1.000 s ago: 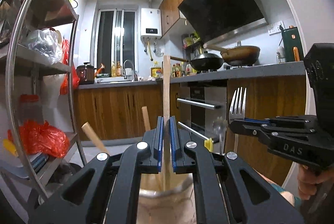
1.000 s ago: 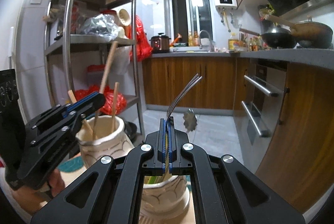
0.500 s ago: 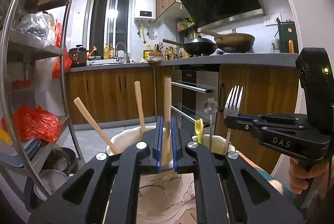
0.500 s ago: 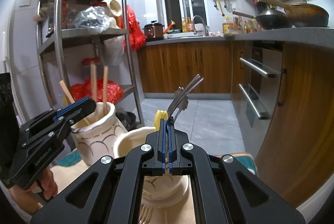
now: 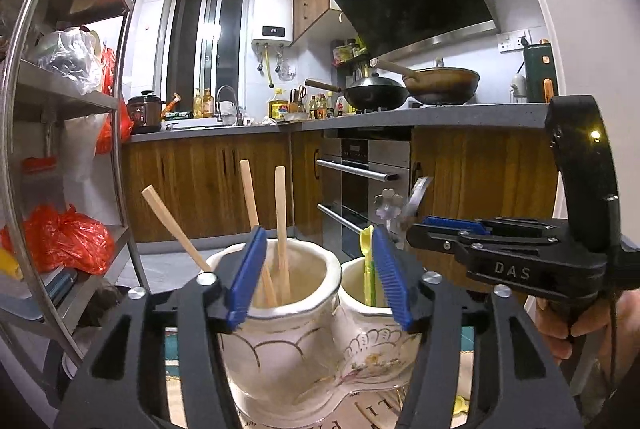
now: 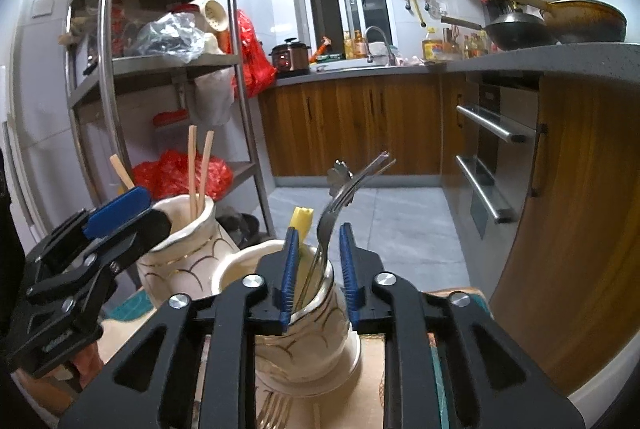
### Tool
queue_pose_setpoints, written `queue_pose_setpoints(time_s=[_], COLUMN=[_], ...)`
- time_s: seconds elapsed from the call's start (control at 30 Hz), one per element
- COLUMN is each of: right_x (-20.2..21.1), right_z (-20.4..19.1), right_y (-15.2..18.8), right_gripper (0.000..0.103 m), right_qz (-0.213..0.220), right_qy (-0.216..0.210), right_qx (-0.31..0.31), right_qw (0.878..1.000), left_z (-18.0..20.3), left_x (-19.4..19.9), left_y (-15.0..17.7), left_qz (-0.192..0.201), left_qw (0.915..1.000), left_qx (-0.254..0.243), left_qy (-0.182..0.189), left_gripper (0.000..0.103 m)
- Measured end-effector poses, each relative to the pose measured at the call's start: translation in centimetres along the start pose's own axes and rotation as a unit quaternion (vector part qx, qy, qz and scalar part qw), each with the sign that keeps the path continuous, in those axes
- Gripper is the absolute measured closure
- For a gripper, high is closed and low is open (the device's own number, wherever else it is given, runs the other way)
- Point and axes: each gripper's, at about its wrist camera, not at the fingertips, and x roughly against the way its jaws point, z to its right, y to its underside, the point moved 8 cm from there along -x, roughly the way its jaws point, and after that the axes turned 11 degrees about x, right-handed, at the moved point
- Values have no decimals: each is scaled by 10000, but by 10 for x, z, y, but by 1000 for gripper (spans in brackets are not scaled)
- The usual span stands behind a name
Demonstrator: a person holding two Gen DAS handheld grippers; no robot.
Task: Organize utensils
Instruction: 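Release the chopstick into the tall cup while the right tool releases the fork into the short cup, then move both tools back down over the remaining utensils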
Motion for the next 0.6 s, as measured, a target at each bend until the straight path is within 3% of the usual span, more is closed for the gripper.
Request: queue_pose_setpoints(time_s=[0.13,0.23,0.43,0.6], right_x=[3,8,27,47], right_z=[5,8,10,9], right_y=[2,3,3,11], right_gripper=[74,64,25,11], right_qz=[-6,3,166,243], right_qy=[20,36,23,44], right_qx=[-109,-210,-347,-370], right_qw=[9999,9998,9993,9990], left_z=[0,0,-4,-12], left_x=[11,22,42,54], left_y=[2,4,15,26], left_qz=[76,123,98,-30], left_qw=[9999,9999,9997,9991], left_qx=[-48,-60,-23,59], left_qy=[-65,-95,-211,-417], left_gripper=[38,29,9,6])
